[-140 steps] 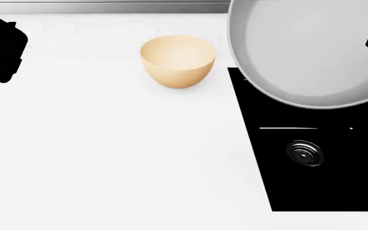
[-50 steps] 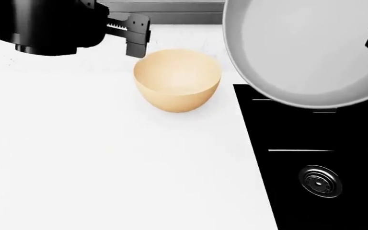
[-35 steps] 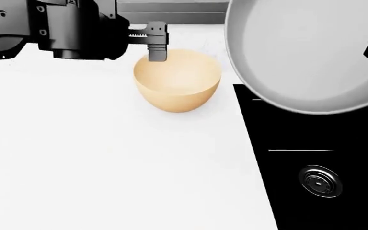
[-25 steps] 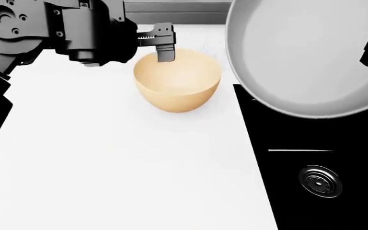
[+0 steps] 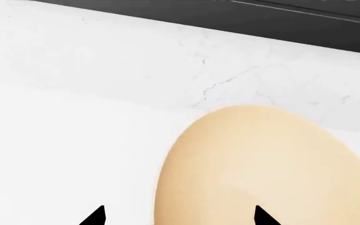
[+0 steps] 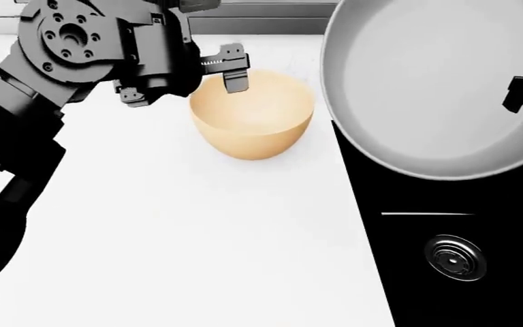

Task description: Stack the bowls in the sink.

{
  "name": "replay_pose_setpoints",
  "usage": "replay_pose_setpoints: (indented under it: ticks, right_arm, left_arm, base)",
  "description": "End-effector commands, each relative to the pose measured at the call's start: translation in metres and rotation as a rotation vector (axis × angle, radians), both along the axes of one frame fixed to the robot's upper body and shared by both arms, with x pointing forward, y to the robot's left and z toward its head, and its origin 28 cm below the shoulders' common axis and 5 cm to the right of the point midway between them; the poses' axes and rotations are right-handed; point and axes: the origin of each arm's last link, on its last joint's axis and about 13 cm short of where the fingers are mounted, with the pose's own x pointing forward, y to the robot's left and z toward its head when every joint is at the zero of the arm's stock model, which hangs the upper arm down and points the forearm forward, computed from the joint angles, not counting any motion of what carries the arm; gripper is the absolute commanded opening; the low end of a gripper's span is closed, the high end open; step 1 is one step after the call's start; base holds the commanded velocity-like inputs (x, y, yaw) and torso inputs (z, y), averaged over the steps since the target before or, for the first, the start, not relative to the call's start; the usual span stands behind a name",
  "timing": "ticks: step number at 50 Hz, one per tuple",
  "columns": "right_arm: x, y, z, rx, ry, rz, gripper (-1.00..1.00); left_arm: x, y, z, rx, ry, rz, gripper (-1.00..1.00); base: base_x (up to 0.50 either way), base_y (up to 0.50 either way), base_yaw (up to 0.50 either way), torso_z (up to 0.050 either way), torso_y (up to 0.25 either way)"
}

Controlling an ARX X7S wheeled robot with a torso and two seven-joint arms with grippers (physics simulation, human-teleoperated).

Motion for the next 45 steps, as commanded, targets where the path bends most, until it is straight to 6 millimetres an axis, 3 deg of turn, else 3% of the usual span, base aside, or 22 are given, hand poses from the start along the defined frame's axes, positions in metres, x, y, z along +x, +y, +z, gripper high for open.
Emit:
replay_pose_setpoints:
  ticks: [1, 18, 45]
  right_arm:
    - [-0.001, -0.001, 0.002, 0.005, -0.03, -0.003, -1.0]
    - [0.003, -0.001, -0.002, 0.008, -0.023, 0.005, -1.0]
    - [0.004, -0.002, -0.007, 0.009, -0.015, 0.001, -1.0]
  left_arm:
    - [0.01, 0.0, -0.011, 0.081, 0.01, 0.069, 1.0]
    - [0.017, -0.001, -0.023, 0.117, 0.026, 0.093, 1.0]
    - [0.021, -0.008, -0.046, 0.033, 0.065, 0.005, 1.0]
  base:
    - [0.0, 0.0, 0.0, 0.0, 0.0]
    - [0.0, 0.0, 0.0, 0.0, 0.0]
    - [0.0, 0.0, 0.0, 0.0, 0.0]
